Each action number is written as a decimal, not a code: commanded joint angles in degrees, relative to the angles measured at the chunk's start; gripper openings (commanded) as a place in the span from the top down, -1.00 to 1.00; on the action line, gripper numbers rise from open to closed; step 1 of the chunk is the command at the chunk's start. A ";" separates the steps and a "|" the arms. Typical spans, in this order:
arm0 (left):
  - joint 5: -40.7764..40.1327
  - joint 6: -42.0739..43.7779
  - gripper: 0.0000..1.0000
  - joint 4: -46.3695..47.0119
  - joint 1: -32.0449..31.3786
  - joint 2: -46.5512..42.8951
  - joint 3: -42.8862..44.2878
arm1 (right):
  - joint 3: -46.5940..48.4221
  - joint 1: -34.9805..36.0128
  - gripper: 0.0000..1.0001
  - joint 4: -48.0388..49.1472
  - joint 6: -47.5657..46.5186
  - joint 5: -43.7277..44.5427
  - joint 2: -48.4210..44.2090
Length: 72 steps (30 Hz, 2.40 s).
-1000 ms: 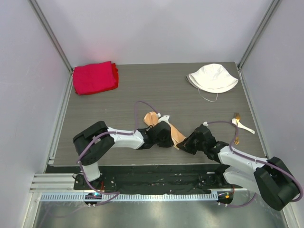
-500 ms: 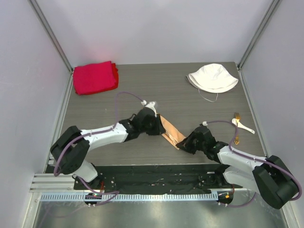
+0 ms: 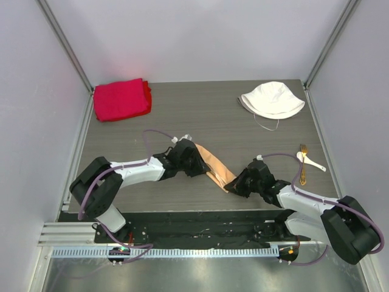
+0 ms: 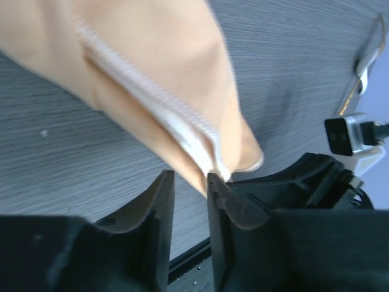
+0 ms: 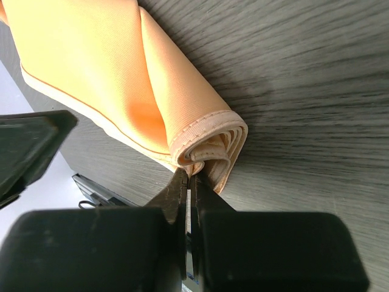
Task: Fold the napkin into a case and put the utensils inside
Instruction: Smooth out the smaller rectangle-folded napkin at the center of the board.
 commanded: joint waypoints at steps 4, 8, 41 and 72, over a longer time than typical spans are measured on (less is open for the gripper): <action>-5.70 -9.45 0.44 5.45 -0.24 -1.70 -3.70 | 0.57 -0.13 0.98 1.83 -1.25 -0.67 0.19; -6.75 -12.18 0.34 10.21 -0.15 -0.65 -5.21 | 0.48 -0.04 0.98 1.74 -1.25 -0.76 -0.25; -6.58 -18.51 0.27 13.10 -0.85 0.58 -5.47 | 0.22 -0.04 0.98 0.77 -1.34 -0.31 -1.66; -7.46 -21.50 0.48 16.89 -1.38 1.99 -8.46 | 0.13 -0.04 0.98 -0.01 -1.16 -0.14 -2.71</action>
